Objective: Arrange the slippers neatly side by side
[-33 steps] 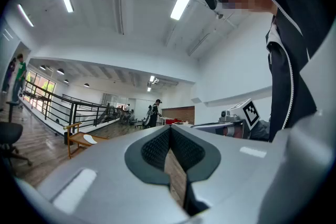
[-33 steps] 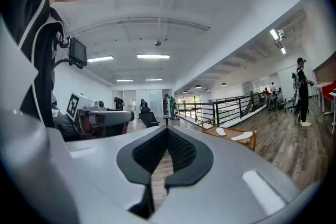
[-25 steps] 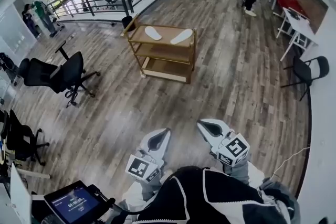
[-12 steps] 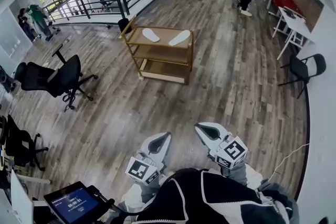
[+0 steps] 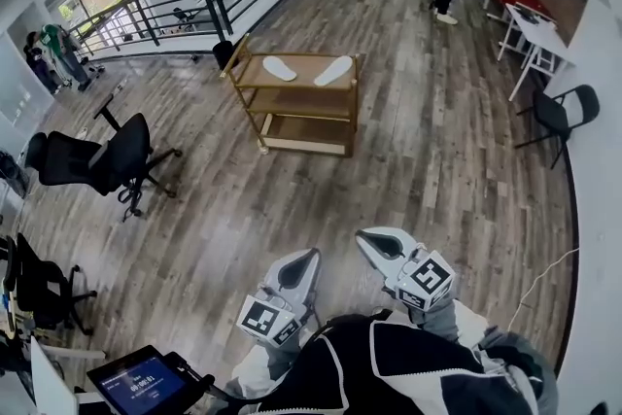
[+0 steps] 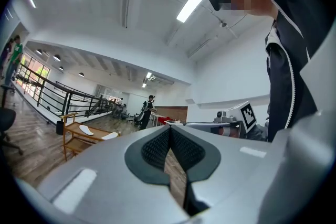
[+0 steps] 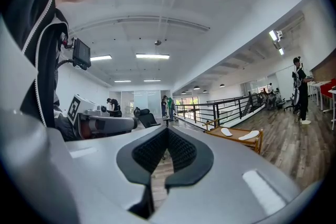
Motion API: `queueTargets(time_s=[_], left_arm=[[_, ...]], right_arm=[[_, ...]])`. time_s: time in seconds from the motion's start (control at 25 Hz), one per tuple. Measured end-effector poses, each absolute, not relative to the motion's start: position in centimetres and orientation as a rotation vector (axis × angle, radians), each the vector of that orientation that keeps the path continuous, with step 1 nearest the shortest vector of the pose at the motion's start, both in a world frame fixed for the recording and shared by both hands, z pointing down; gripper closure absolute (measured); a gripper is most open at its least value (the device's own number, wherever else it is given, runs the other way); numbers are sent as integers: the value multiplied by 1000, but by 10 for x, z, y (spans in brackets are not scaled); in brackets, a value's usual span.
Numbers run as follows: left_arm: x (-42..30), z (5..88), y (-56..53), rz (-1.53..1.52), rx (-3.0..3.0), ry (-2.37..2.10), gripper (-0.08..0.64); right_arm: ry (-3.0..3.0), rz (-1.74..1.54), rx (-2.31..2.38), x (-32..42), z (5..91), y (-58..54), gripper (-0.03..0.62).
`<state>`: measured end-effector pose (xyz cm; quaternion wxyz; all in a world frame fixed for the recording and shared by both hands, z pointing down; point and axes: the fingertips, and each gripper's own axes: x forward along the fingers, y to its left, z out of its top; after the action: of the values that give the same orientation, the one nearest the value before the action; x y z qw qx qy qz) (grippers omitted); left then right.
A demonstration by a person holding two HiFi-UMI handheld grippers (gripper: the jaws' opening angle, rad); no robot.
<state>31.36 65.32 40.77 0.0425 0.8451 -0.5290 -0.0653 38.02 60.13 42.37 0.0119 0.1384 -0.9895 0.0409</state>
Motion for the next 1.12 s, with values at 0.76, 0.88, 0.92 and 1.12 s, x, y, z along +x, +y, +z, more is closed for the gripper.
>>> queueTargets(time_s=[0.76, 0.88, 0.92, 1.12], left_arm=[[265, 419, 648, -196, 2571, -1588, 541], [254, 423, 628, -196, 2545, -1604, 541], [250, 423, 618, -195, 2534, -1608, 541], [235, 417, 567, -177, 2507, -1656, 541]], right_arm=[[-3080, 123, 416, 325, 424, 599, 588], [-3082, 142, 391, 313, 428, 577, 588], [-3085, 148, 379, 309, 428, 567, 588], [-3111, 157, 320, 289, 423, 515, 588]])
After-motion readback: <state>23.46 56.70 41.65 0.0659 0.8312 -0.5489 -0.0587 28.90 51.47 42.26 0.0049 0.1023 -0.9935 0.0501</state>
